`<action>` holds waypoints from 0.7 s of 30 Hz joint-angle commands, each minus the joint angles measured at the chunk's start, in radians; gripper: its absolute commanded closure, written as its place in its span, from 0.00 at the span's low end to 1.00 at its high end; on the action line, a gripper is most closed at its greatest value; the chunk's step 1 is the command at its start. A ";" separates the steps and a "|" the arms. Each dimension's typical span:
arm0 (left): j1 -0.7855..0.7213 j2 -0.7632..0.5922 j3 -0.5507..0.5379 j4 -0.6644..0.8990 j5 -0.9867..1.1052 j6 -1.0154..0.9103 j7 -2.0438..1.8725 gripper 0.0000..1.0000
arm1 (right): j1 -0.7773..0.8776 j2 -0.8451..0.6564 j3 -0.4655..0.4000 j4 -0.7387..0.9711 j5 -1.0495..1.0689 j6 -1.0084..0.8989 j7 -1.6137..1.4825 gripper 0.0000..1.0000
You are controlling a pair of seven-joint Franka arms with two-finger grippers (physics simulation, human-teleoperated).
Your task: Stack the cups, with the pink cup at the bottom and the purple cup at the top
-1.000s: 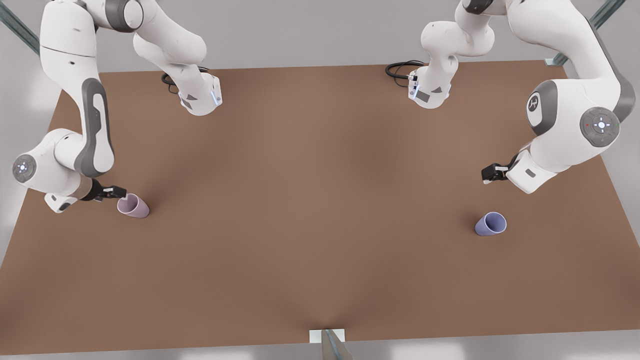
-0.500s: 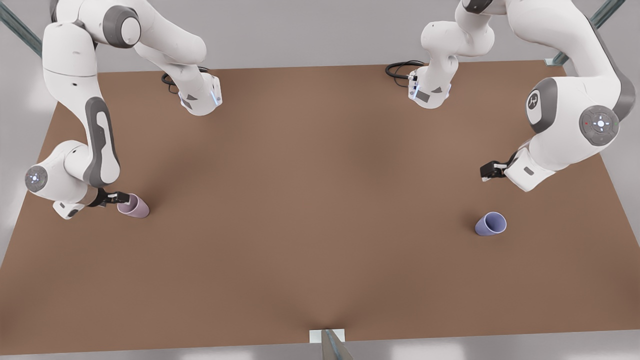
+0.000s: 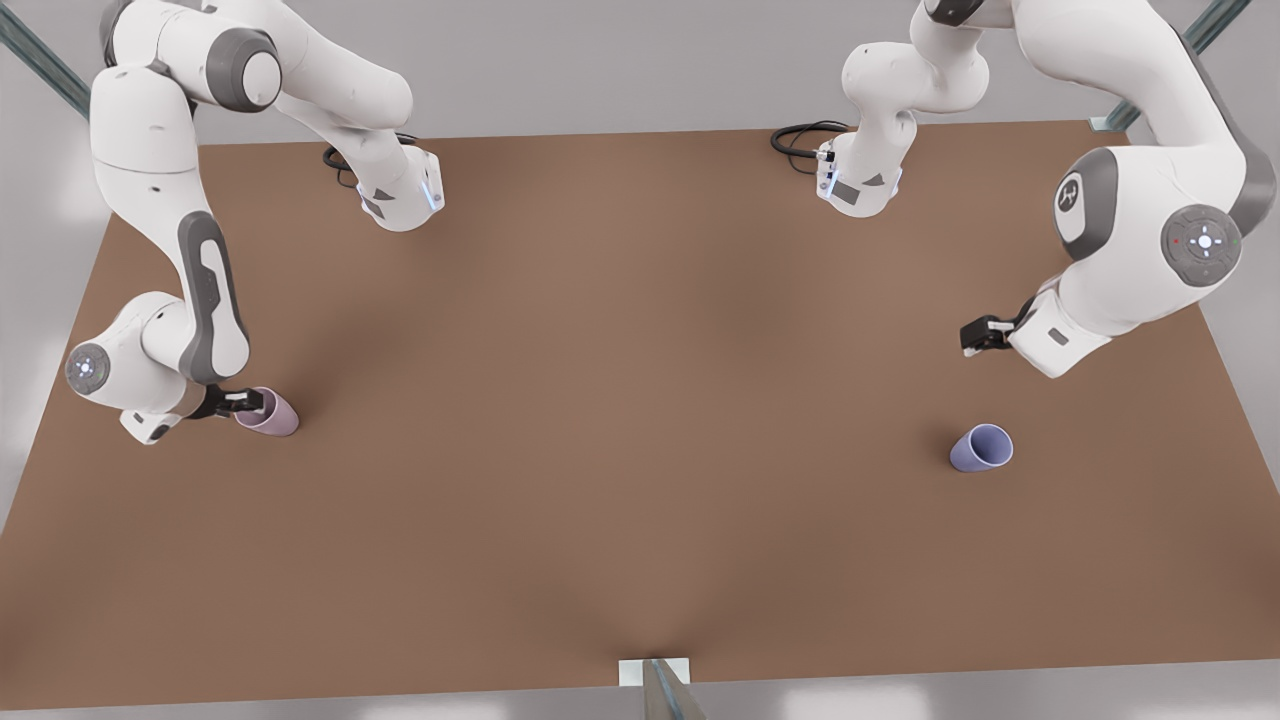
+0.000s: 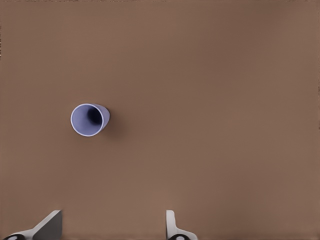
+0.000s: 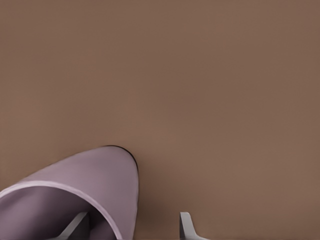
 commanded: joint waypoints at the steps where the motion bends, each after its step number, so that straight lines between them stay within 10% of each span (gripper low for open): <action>1: 0.001 -0.001 0.001 0.003 0.002 -0.020 0.007 0.00 | 0.002 0.001 0.000 0.001 0.006 0.003 -0.028 0.32; 7: 0.001 -0.002 0.001 0.003 0.002 -0.020 0.010 0.00 | 0.006 -0.001 0.000 -0.002 0.012 0.003 -0.027 0.79; 21: 0.001 -0.005 0.001 0.007 0.000 -0.027 0.010 0.00 | 0.121 -0.143 0.000 0.007 0.007 -0.108 -0.036 0.79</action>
